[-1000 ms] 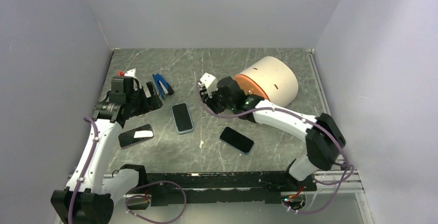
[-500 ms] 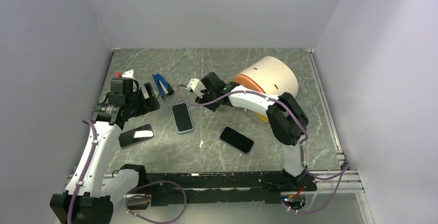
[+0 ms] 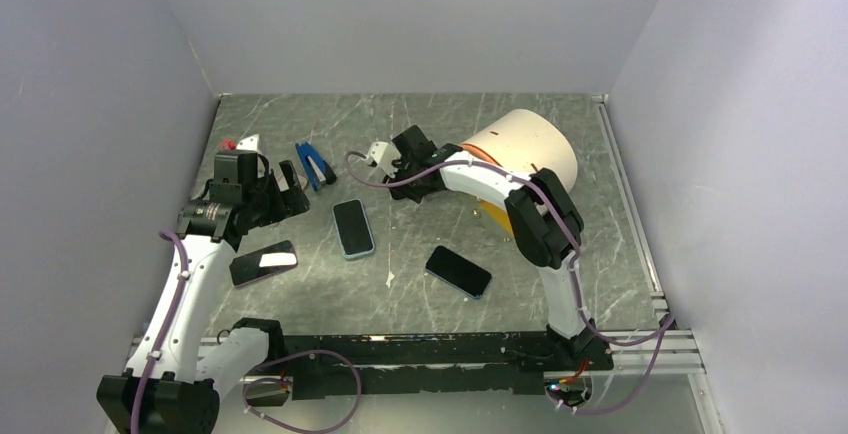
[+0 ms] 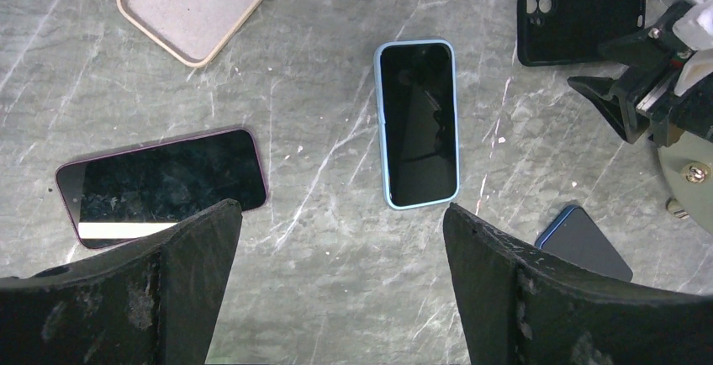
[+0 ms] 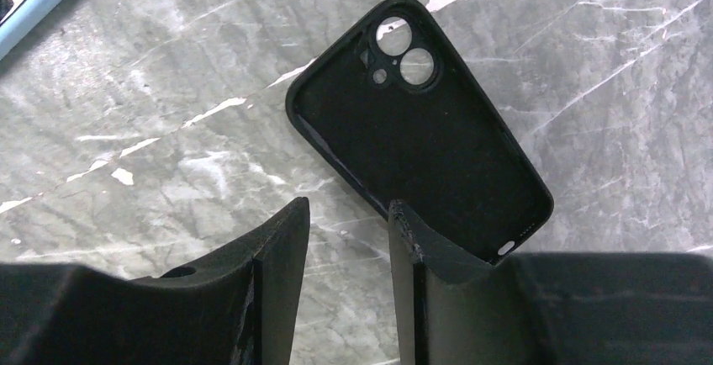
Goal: Put the phone into the phone case
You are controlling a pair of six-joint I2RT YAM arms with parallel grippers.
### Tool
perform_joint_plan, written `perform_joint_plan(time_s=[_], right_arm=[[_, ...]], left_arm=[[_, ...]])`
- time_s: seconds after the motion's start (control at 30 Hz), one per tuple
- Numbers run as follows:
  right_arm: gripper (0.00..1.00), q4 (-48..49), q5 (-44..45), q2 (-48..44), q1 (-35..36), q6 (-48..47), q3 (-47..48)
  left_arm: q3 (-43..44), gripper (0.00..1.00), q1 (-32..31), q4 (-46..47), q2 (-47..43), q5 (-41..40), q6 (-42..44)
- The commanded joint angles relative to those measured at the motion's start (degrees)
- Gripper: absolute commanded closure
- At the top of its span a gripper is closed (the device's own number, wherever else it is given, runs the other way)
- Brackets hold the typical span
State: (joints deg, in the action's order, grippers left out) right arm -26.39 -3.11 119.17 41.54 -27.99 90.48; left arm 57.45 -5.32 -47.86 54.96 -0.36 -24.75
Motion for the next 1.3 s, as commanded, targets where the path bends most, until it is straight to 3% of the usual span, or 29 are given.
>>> perform_joint_plan(time_s=[0.0,0.5,0.63,0.83,0.93,1.27], right_arm=[[0.57,-0.99,-1.99,1.62,-0.36,-1.7,2.61],[0.59,-2.25,-2.57,7.64,-0.37,-1.97,7.44],[0.69,-1.99,-2.28,8.03,-0.32,-1.72,7.91],[0.93,0.35,-5.71,7.02,-0.32,0.2,7.09],[1.0,2.33,-7.41,6.12,-0.1,4.09,6.86],[1.0,14.33,-6.23,0.01,1.83,25.04,3.21]], left_arm=[[1.12,0.06,-0.13,1.17,-0.71,-0.45,-0.12],[1.14,0.07,-0.13,1.36,-1.04,-0.17,-0.03],[1.17,0.07,-0.14,1.47,-0.61,0.38,-0.01],[1.35,0.06,-0.13,1.19,-0.95,0.45,0.06],[1.43,0.06,-0.13,1.01,-1.07,0.45,-0.03],[1.52,0.06,-0.13,0.83,-1.13,0.45,-0.04]])
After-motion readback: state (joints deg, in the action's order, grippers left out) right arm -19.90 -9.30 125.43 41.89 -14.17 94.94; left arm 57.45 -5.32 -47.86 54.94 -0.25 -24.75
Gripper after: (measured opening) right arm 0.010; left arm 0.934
